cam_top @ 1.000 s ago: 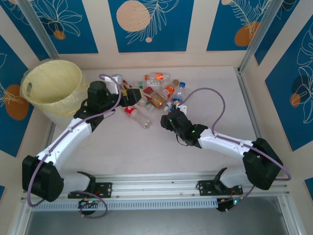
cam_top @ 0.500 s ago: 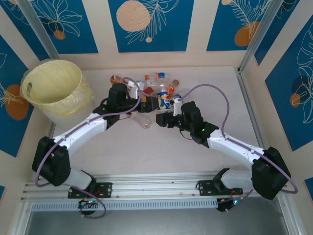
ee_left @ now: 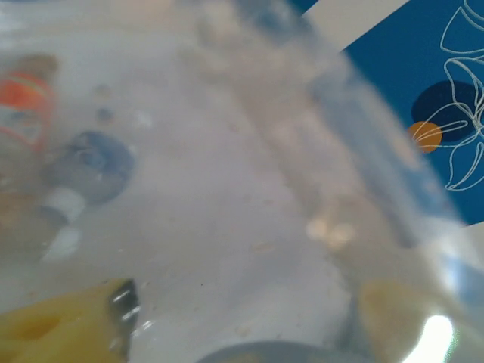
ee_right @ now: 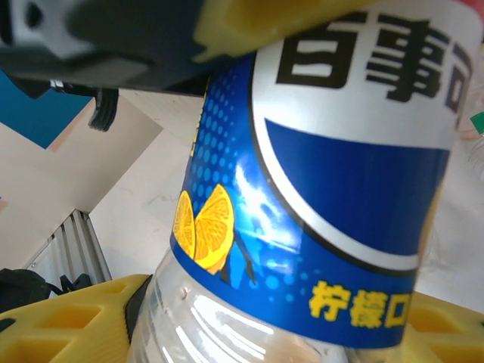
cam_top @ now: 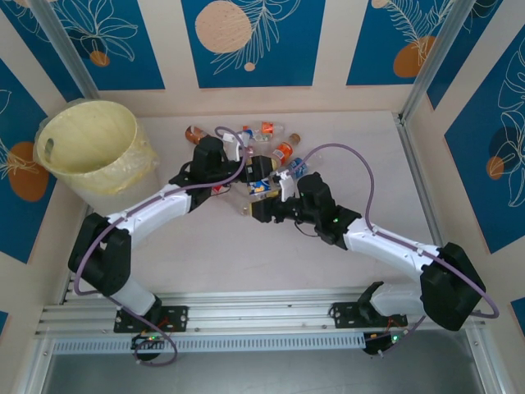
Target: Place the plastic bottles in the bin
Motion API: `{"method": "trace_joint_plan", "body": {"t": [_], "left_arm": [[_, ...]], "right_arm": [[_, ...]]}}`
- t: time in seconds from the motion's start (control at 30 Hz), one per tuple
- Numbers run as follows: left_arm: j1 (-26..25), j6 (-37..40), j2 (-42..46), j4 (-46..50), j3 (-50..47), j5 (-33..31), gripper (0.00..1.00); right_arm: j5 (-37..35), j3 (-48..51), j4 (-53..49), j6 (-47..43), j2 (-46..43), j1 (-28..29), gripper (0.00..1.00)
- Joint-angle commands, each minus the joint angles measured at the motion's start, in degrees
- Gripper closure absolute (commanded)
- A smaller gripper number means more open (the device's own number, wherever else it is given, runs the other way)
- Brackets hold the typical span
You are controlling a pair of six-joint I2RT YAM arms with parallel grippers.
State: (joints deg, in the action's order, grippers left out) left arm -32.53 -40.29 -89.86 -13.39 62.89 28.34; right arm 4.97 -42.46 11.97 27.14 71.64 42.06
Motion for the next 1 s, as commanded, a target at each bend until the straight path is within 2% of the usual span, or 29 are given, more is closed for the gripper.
{"method": "trace_joint_plan", "body": {"t": [0.0, 0.13, 0.37, 0.6, 0.83, 0.97], "left_arm": [[-0.16, 0.94, -0.60, -1.08, 2.13, 2.08, 0.33], [-0.14, 1.69, -0.12, -0.41, 2.50, 1.60, 0.43], [0.08, 2.51, 0.98, -0.15, 2.12, -0.18, 0.49], [0.60, 4.79, 2.47, 2.60, 2.38, -2.48, 0.51], [0.98, 8.91, 5.15, 6.23, 2.66, -6.39, 0.52], [1.43, 11.68, 7.64, 9.47, 3.39, -9.61, 0.54]], "right_arm": [[1.44, -2.78, -0.47, -1.64, 0.00, 0.26, 0.44], [1.02, -4.11, -4.01, -2.51, -0.52, 0.15, 0.29], [2.69, -2.57, -5.37, -5.05, -4.59, -0.55, 0.02], [-1.78, 0.39, -7.35, -6.33, -12.61, -2.24, 0.00], [-21.55, 3.17, -9.60, -2.21, -18.47, -2.65, 0.00], [-23.09, 7.98, -4.04, -0.15, -21.15, -3.25, 0.00]]}}
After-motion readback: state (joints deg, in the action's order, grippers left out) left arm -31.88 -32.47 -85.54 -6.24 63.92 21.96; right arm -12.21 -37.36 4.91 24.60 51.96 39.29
